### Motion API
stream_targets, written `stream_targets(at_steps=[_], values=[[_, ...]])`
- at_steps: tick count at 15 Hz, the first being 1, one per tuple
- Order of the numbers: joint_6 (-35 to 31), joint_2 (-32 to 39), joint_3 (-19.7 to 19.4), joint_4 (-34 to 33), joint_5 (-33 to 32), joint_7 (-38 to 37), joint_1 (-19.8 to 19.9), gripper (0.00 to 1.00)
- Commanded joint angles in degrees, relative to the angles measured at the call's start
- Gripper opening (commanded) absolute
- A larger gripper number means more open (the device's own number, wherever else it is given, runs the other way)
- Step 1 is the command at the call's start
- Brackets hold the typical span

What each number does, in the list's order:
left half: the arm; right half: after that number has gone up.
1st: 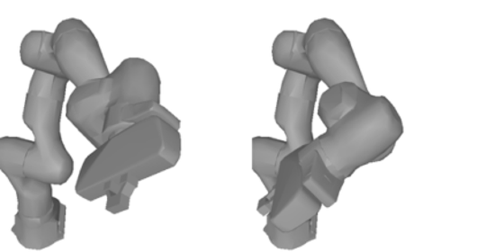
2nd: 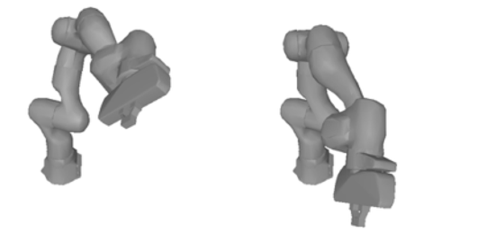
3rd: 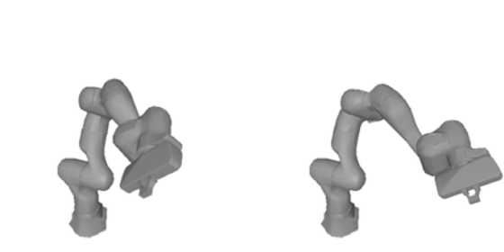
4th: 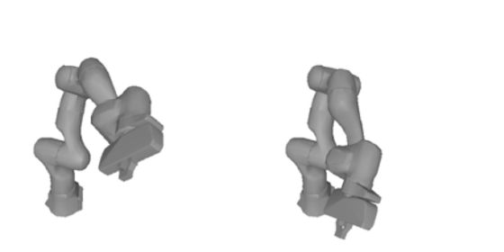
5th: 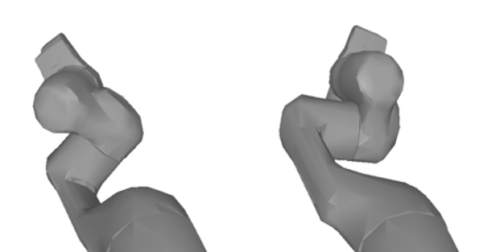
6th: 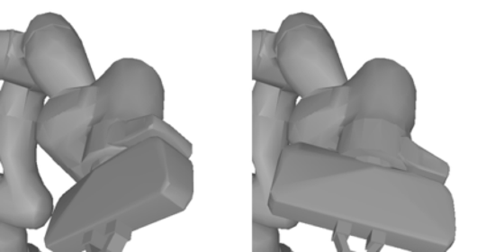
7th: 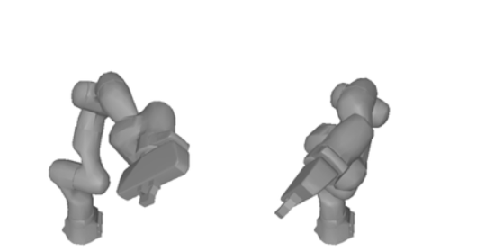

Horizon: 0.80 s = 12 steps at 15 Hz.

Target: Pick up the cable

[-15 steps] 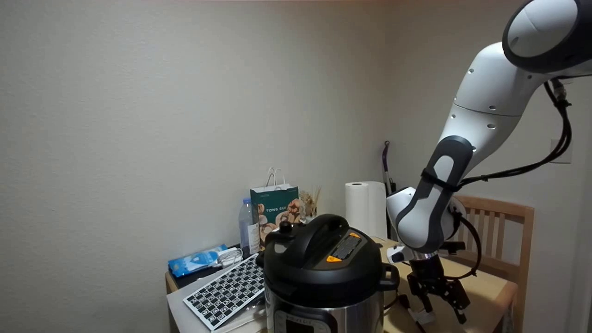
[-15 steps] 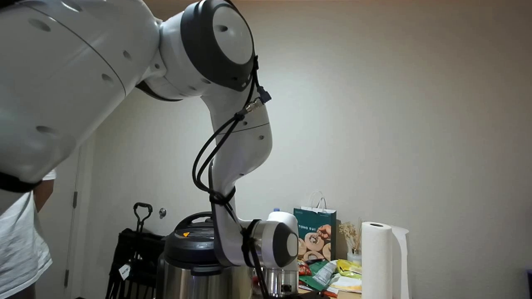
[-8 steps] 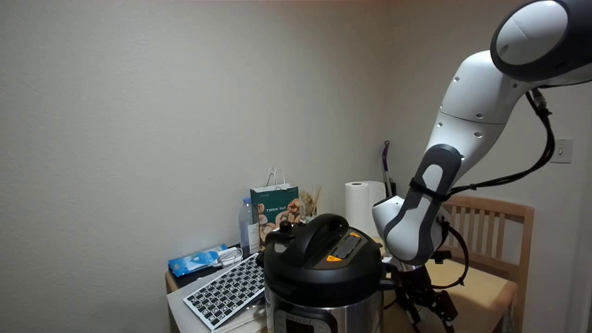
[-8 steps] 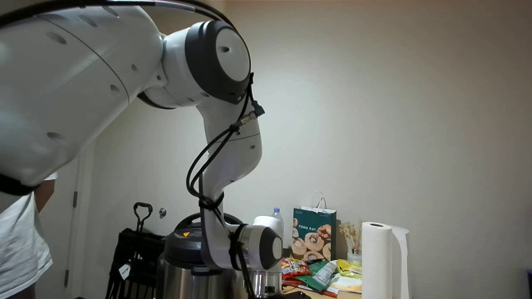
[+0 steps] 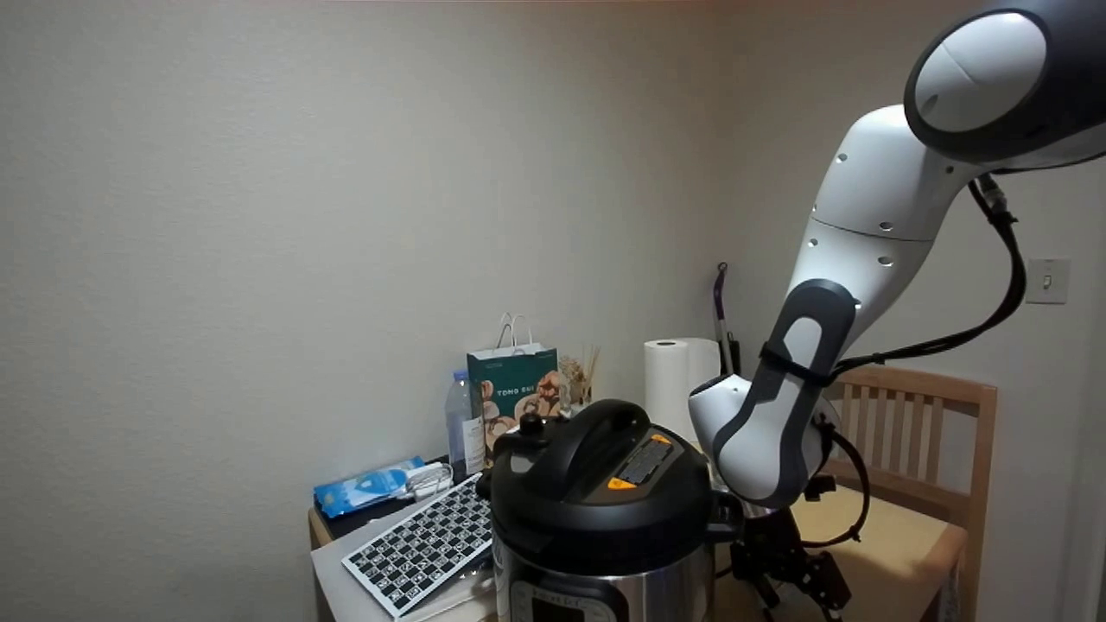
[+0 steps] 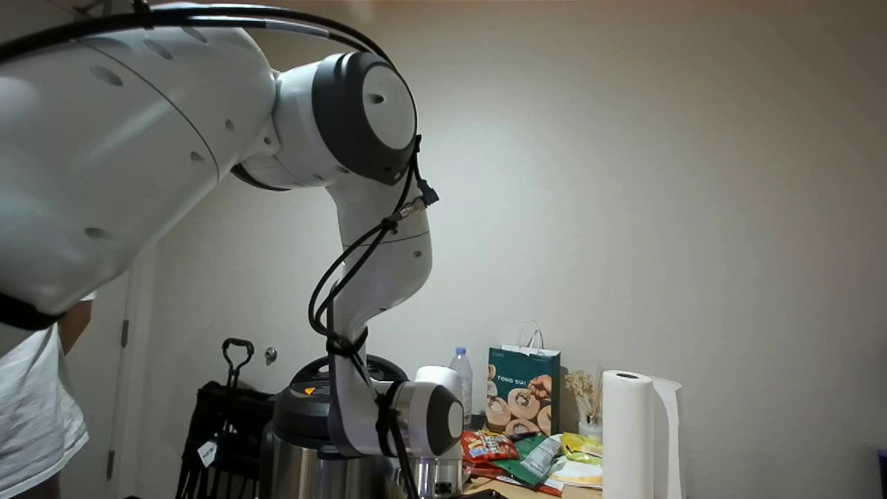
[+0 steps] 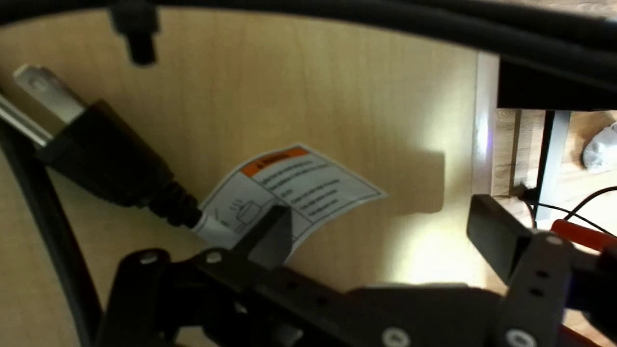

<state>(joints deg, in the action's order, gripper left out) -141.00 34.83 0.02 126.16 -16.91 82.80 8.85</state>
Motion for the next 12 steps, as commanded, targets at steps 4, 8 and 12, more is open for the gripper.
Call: stream_targets(at_steps=[4,8,12], values=[[-10.65,-6.53,1.32,13.55,-7.49,2.08,-3.6,1.0],[-17.53,-6.77,-1.55,17.58,-16.5,0.03,-8.07,1.0],[-16.02,-6.25,-3.02,16.86,-16.28,1.43,-6.33,1.0]])
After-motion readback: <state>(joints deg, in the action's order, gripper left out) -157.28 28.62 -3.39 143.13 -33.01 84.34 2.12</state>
